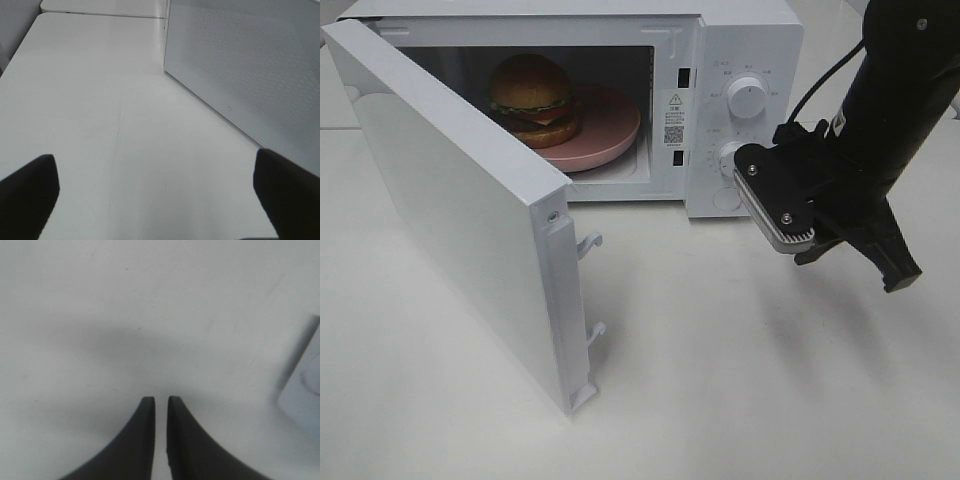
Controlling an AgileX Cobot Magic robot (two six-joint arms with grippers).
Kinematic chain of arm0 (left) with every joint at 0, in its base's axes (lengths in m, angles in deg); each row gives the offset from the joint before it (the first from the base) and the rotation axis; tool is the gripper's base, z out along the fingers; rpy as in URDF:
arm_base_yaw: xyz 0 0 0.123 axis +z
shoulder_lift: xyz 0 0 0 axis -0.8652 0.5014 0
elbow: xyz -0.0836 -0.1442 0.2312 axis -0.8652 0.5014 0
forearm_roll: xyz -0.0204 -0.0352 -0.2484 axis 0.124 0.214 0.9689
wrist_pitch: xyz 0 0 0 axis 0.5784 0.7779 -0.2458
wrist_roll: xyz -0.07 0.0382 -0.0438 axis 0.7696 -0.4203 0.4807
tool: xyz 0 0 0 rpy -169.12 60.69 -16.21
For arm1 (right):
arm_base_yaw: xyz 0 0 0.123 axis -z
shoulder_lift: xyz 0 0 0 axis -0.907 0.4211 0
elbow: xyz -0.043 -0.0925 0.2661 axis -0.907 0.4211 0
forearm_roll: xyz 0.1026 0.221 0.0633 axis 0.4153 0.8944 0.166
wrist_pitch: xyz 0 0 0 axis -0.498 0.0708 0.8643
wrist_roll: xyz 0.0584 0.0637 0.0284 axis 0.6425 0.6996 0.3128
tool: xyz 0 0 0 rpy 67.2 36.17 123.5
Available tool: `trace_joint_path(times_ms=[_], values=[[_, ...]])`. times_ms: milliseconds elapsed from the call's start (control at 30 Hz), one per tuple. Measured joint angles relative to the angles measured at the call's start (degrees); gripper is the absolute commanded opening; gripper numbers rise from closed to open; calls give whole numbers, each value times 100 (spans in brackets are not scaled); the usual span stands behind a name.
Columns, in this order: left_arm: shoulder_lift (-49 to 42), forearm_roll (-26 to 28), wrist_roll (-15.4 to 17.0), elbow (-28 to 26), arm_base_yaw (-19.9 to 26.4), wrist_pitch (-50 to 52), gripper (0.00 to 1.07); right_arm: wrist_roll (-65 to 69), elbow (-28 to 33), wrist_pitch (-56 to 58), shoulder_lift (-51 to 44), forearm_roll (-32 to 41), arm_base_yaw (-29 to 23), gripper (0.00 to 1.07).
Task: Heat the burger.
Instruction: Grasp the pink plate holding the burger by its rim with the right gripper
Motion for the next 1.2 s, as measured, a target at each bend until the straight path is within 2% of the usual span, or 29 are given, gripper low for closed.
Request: trace_joint_path(times_ms=[33, 67, 133, 167, 233, 333, 400, 533, 733, 967, 1200], values=[[0, 0, 0, 0, 0, 0, 98, -155, -6, -109, 0, 40, 0, 25], [0, 0, 0, 0, 0, 0, 98, -155, -6, -109, 0, 40, 0, 25], [0, 0, 0, 0, 0, 0, 98, -527, -11, -607, 0, 372, 0, 47], [0, 0, 0, 0, 0, 0, 98, -527, -11, -607, 0, 372, 0, 47], [0, 0, 0, 0, 0, 0, 98, -625, -11, -911, 0, 539, -52, 62], [0, 0, 0, 0, 0, 0, 98, -630, -11, -1014, 0, 561, -97, 67], [0, 0, 0, 0, 0, 0, 98, -630, -11, -1513, 0, 693, -327, 80], [0, 0, 0, 0, 0, 0, 98, -613, -11, -1828, 0, 825, -435, 84], [0, 0, 0, 0, 0, 0, 98, -435, -132, -2160, 0, 888, -665, 83], [0, 0, 0, 0, 0, 0, 98, 69, -510, -2332, 46, 584, -877, 83], [0, 0, 0, 0, 0, 0, 98, 292, -1003, -2349, 510, 309, -1083, 83]])
